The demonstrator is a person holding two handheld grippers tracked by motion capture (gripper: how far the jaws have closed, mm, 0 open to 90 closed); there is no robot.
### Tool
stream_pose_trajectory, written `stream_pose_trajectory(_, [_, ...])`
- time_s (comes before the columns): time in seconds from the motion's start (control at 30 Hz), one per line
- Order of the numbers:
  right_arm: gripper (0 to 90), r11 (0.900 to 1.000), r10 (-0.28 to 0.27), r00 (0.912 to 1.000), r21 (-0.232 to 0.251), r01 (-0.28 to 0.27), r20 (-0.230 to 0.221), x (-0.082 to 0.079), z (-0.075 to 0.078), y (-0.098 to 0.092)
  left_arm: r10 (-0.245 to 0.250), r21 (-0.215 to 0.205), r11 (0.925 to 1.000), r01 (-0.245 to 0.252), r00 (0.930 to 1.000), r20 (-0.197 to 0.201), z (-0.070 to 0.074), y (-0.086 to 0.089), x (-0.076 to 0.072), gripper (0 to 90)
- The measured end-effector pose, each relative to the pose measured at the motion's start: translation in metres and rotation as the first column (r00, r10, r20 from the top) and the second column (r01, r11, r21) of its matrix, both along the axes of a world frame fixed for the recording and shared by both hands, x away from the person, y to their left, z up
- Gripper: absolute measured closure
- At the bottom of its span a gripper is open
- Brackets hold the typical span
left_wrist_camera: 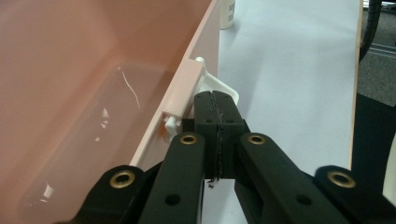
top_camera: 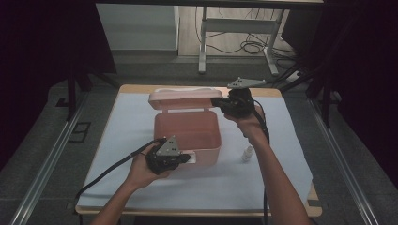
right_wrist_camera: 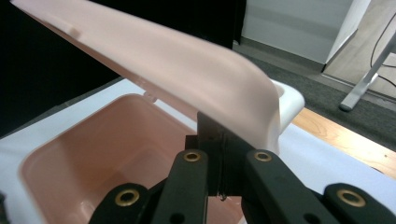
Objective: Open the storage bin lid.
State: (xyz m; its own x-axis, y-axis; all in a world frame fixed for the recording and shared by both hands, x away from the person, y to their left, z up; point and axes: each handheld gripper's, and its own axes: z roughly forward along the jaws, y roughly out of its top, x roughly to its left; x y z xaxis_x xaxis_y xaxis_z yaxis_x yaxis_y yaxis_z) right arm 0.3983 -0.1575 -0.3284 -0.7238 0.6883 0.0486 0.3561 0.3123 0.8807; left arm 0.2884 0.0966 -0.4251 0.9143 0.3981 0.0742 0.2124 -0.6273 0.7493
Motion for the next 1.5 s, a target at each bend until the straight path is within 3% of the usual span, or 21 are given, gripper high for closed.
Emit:
stream_pose_trajectory(0.4, [89.3,0.999,-0.042,0.9981,0.002,0.042,-0.044,0.041,0.0,0.003,-0.012,-0.025,0.9996,0.012,0.9999,0.001,-0.002,0.003,0.002,90.0])
stream_pose_trajectory(0.57, [89.2,0.998,-0.059,0.9962,0.002,0.059,-0.064,0.055,-0.006,0.003,-0.014,-0.026,0.9996,0.014,0.9999,0.002,-0.002,0.003,0.002,90.0])
stream_pose_trajectory(0.63, [88.4,0.996,-0.091,0.9925,-0.014,0.09,-0.081,0.065,-0.013,0.001,-0.015,-0.031,0.9994,0.015,0.9999,0.002,-0.003,0.003,0.002,90.0])
stream_pose_trajectory(0.7, [88.4,0.996,-0.093,0.9896,0.002,0.094,-0.109,0.07,-0.019,-0.001,-0.018,-0.026,0.9995,0.018,0.9998,0.005,-0.003,0.003,0.002,90.0])
stream_pose_trajectory(0.8, [88.4,0.995,-0.101,0.9896,-0.031,0.099,-0.102,0.069,-0.026,0.0,-0.018,-0.023,0.9996,0.019,0.9998,0.004,-0.002,0.003,0.002,90.0])
stream_pose_trajectory(0.97, [88.4,0.994,-0.109,0.9891,-0.025,0.107,-0.099,0.062,-0.03,-0.006,-0.021,-0.028,0.9994,0.021,0.9998,0.004,-0.003,0.003,0.002,90.0])
stream_pose_trajectory(1.33, [84.4,0.993,-0.109,0.9911,-0.062,0.104,-0.077,0.032,-0.03,-0.032,-0.02,-0.025,0.9995,0.02,0.9998,0.0,-0.003,0.003,0.001,90.0])
stream_pose_trajectory(1.5, [83.4,0.993,-0.1,0.9911,-0.078,0.093,-0.088,0.022,-0.035,-0.041,-0.016,-0.056,0.9983,0.015,0.9998,-0.01,-0.005,0.006,0.002,90.0])
